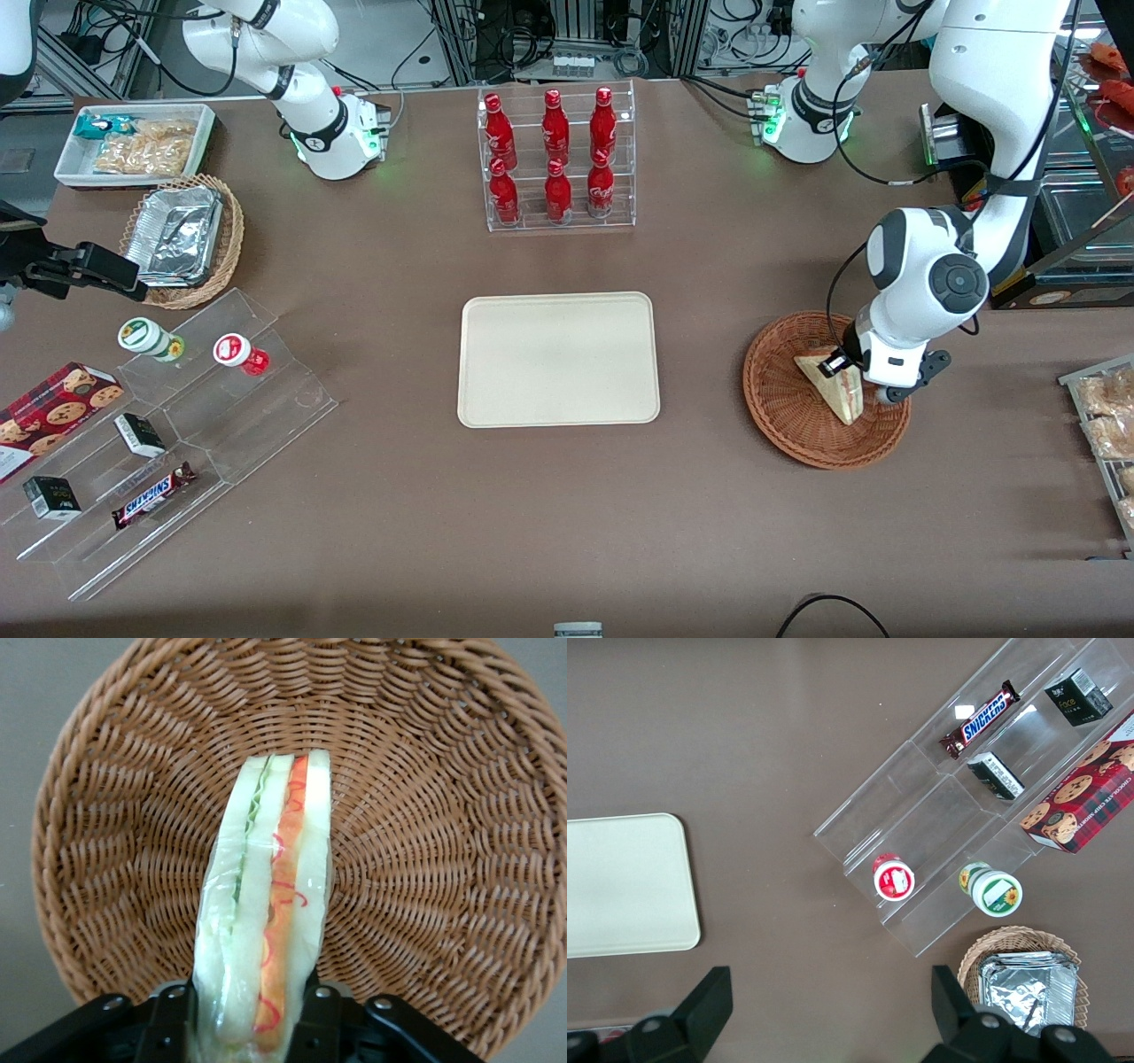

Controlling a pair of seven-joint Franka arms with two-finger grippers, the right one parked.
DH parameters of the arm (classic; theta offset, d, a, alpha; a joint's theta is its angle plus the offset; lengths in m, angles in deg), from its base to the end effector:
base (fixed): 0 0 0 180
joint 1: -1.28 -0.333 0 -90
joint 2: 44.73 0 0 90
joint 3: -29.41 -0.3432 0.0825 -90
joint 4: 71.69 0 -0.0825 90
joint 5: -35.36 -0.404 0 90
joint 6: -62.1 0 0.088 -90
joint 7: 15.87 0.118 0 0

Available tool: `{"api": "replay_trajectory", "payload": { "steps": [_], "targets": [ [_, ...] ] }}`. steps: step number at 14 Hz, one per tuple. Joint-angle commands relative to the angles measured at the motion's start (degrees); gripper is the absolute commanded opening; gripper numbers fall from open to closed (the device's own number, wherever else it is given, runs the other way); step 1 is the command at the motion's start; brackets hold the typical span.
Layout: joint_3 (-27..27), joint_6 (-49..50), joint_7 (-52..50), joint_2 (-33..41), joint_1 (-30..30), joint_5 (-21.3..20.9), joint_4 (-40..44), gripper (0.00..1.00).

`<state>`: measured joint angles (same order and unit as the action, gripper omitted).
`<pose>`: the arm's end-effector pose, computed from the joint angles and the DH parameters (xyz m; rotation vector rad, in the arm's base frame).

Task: Place sandwich from basket to tray
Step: 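Lift the sandwich and carry it with the left gripper over the cream tray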

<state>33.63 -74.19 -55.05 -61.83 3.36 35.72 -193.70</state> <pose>0.5852 -0.0643 0.2636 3.0038 0.8984 -0.0858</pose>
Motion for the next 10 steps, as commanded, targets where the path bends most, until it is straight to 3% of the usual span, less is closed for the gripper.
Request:
{"api": "replay_trajectory", "payload": {
  "steps": [1, 4, 10],
  "targets": [
    [-0.08, 12.92, -0.9, 0.67, 0.47, 0.34, 8.77, 0.06],
    [0.62, 26.84, 0.07, 0.4, 3.35, 0.34, 16.26, 0.06],
    [0.71, 27.13, -4.05, -3.01, 17.75, 0.78, 19.51, 0.08]
  ]
}}
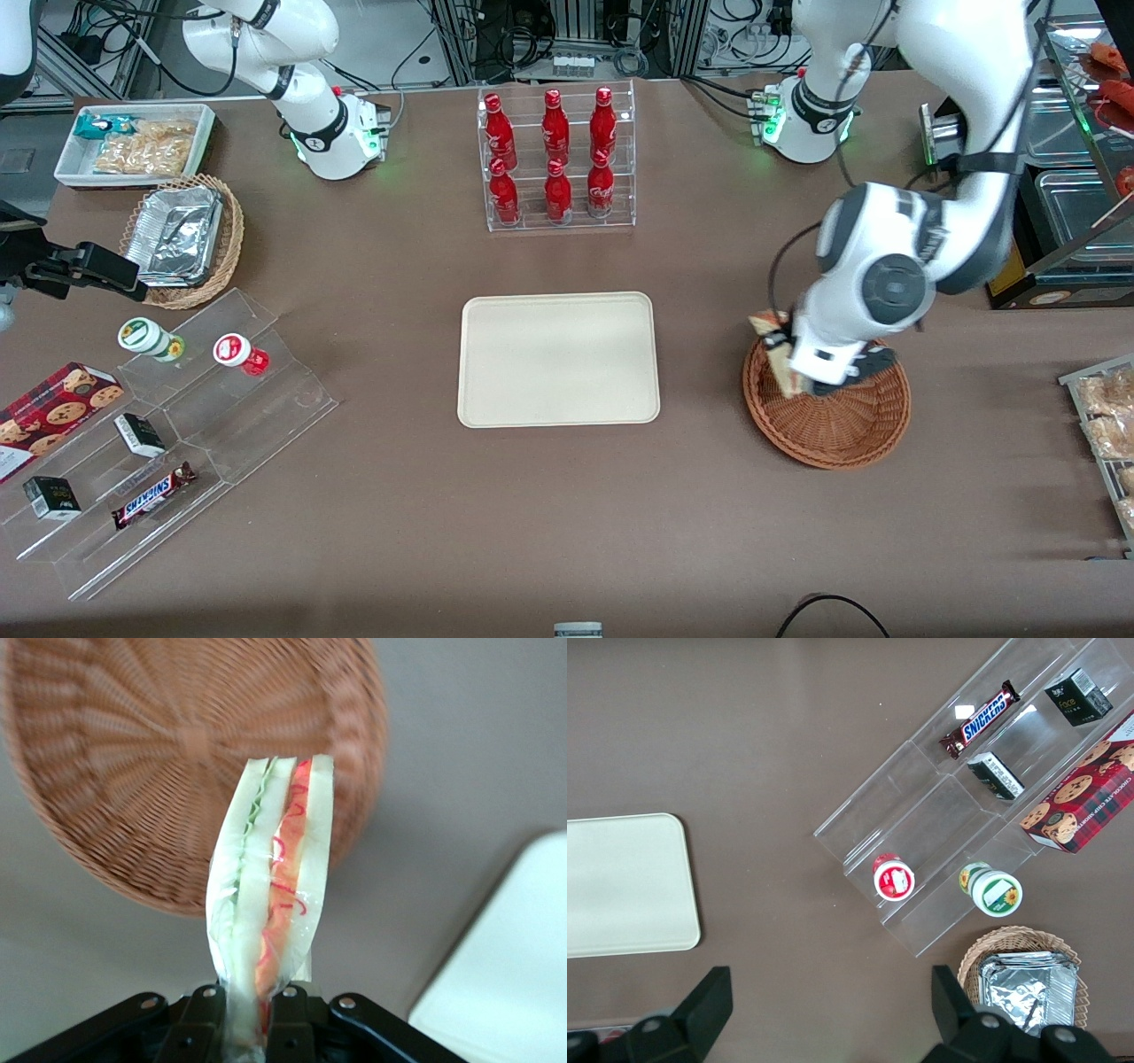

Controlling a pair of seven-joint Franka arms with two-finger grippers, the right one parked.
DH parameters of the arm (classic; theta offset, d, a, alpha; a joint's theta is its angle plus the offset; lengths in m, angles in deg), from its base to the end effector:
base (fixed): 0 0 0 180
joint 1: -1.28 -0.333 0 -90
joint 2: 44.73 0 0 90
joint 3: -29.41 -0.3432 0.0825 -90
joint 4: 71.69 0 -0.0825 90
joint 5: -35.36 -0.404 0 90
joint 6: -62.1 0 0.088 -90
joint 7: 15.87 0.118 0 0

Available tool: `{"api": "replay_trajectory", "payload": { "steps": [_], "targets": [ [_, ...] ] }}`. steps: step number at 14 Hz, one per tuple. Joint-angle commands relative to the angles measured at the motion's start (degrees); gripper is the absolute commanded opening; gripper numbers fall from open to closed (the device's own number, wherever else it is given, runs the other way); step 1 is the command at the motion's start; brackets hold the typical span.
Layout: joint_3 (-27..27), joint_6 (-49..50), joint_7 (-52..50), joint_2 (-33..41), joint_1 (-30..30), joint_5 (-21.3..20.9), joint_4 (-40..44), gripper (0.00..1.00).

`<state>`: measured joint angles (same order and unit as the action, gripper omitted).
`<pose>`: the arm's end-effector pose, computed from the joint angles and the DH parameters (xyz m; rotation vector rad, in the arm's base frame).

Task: Place sandwich from basket to tray
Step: 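Lift the sandwich and carry it with the left gripper over the cream tray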

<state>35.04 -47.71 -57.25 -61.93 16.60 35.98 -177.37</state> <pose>0.5830 -0.2206 0.3524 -2.9905 -0.5480 0.3271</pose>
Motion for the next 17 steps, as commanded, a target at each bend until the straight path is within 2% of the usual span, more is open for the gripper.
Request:
{"api": "replay_trajectory", "payload": {
  "steps": [1, 4, 8, 11, 17],
  "targets": [
    [-0.71, 0.12, -2.04, -5.37, 7.67, 0.27, 5.45, 0.08],
    [-0.8, -0.14, -4.48, -17.92, 15.86, 0.09, 18.61, 0.09],
    [-0.53, -1.8, -5.55, -27.08, 18.77, 0.79, 30.86, 0.1],
    [0.17, -8.57, -9.06, -28.33, 23.16, 0.27, 30.88, 0.09],
    [0.35, -8.93, -11.09, -29.3, 28.0, 0.0, 30.44, 0.09]
  ]
}}
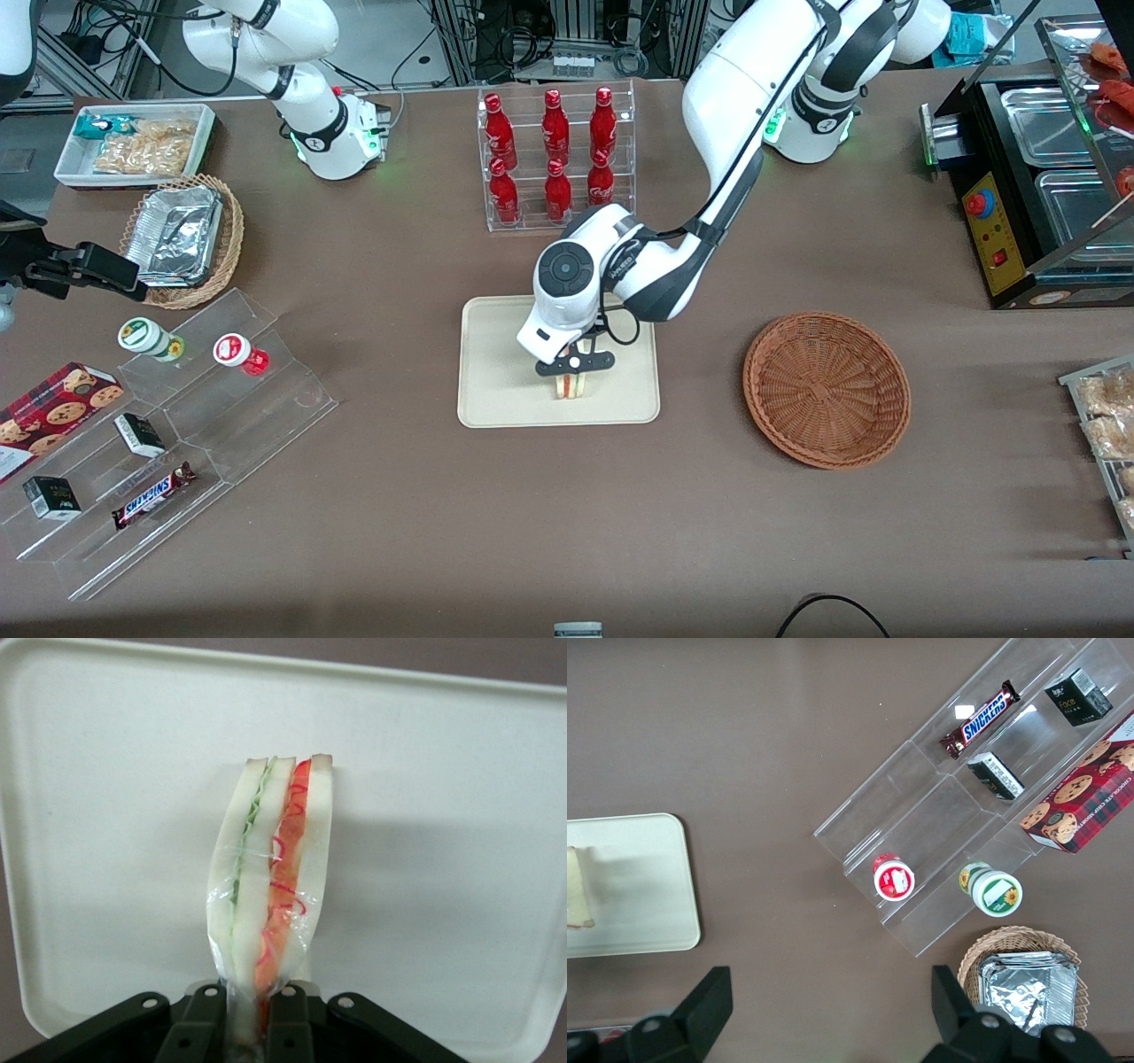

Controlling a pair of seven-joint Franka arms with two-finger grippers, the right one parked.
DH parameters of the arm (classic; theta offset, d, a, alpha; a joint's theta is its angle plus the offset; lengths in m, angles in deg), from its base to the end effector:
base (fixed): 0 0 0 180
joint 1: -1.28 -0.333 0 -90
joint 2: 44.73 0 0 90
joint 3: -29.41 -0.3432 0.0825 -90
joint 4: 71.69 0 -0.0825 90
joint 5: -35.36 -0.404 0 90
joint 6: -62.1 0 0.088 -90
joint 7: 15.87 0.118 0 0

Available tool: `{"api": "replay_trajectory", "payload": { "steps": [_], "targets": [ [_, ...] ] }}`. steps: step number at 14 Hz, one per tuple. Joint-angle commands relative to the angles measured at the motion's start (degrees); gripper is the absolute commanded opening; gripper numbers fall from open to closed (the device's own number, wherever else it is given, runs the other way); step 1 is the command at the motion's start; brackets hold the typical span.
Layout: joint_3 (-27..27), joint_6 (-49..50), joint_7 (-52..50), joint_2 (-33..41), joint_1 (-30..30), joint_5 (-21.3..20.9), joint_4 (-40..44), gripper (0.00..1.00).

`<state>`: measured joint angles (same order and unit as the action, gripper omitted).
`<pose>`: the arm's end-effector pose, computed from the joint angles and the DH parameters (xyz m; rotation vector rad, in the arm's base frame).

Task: Place sandwich from basket to tray
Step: 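Lower the sandwich onto the tray and open the left gripper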

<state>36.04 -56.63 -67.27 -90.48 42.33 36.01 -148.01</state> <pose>0.5330 -0.5569 0.2488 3.1131 0.1607 -0.1652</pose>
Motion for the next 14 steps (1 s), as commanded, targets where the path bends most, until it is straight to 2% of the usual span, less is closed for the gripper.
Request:
{"api": "replay_trajectory", "payload": {
  "steps": [1, 4, 5, 6, 7, 12, 14],
  "targets": [
    [-0.65, -0.01, -1.85, -0.66, 2.8, -0.2, 0.38, 0.1],
    [-0.74, -0.97, -2.29, -1.1, 3.68, -0.38, 0.29, 0.15],
    [-0.74, -2.02, -2.21, -1.36, 3.68, -0.47, 0.2, 0.26],
    [-0.74, -2.21, -2.21, -1.45, 3.68, -0.47, 0.11, 0.59],
    [-0.83, -2.21, -2.21, -1.37, 3.68, -0.47, 0.02, 1.0],
    [-2.75, -0.64, -2.21, 2.32, 3.59, -0.64, -0.06, 1.0],
    [-4.51, 6.45, -2.21, 4.6, 3.86, -1.34, 0.46, 1.0]
  ]
}}
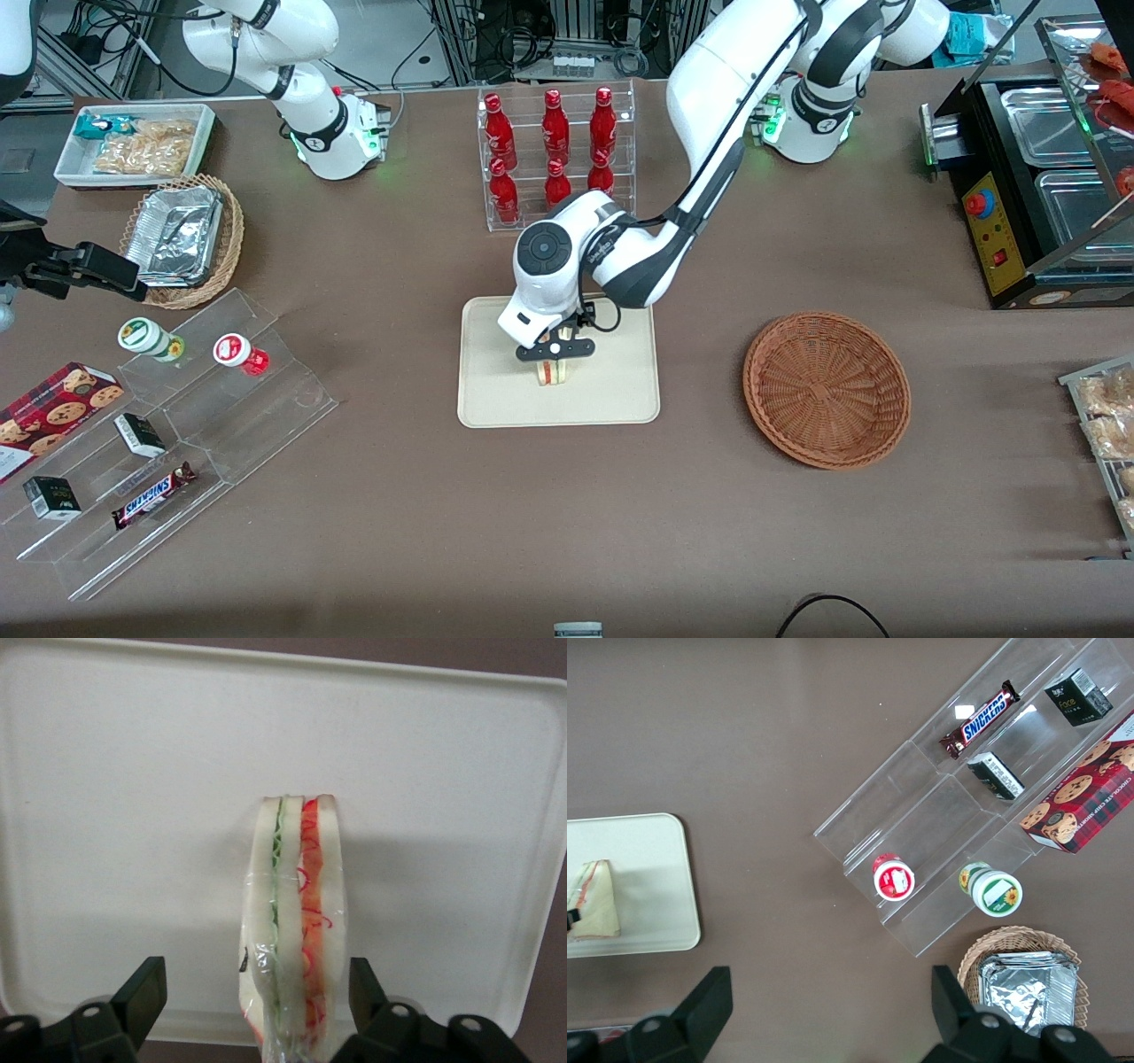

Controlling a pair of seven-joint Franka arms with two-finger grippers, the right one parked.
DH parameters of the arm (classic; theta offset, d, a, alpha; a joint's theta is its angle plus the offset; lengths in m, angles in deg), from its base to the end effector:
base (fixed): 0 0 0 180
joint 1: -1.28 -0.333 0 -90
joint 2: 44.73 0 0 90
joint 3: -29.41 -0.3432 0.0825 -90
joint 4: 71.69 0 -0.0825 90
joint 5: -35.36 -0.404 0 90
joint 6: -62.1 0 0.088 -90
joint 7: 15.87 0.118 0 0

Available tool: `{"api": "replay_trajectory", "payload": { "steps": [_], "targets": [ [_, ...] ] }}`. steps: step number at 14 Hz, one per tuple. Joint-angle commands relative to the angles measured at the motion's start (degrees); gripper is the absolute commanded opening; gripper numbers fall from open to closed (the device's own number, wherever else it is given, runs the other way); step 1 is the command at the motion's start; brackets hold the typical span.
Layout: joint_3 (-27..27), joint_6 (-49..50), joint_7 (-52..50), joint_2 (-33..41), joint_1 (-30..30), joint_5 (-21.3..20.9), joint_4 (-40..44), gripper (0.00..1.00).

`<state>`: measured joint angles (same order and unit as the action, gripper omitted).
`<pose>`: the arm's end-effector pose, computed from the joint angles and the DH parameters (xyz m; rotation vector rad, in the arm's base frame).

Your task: Place sandwich from basket to tray

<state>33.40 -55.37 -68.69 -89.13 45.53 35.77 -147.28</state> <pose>0.5236 -0.5687 0.2693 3.1330 0.1602 -0.1093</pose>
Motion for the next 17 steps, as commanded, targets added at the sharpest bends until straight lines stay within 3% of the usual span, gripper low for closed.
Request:
{"api": "replay_trajectory", "payload": {
  "steps": [1, 4, 7, 10, 13, 17],
  "targets": [
    [-2.05, 7.32, -1.05, 4.66, 0.48, -1.72, -0.35, 1.0],
    [-3.19, 15.67, -0.97, 11.06, -3.63, -0.93, -1.05, 1.0],
    [-3.02, 16.84, 2.7, 16.42, -8.56, -0.76, -6.91, 1.0],
    [-3.02, 17.1, 13.14, 23.45, -14.09, 2.14, -14.91, 1.0],
    [-3.02, 17.88, 21.86, 29.87, -20.07, 2.23, -21.42, 1.0],
    [-3.02, 27.8, 33.54, 35.33, -27.1, 2.23, -22.23, 1.0]
  ]
}}
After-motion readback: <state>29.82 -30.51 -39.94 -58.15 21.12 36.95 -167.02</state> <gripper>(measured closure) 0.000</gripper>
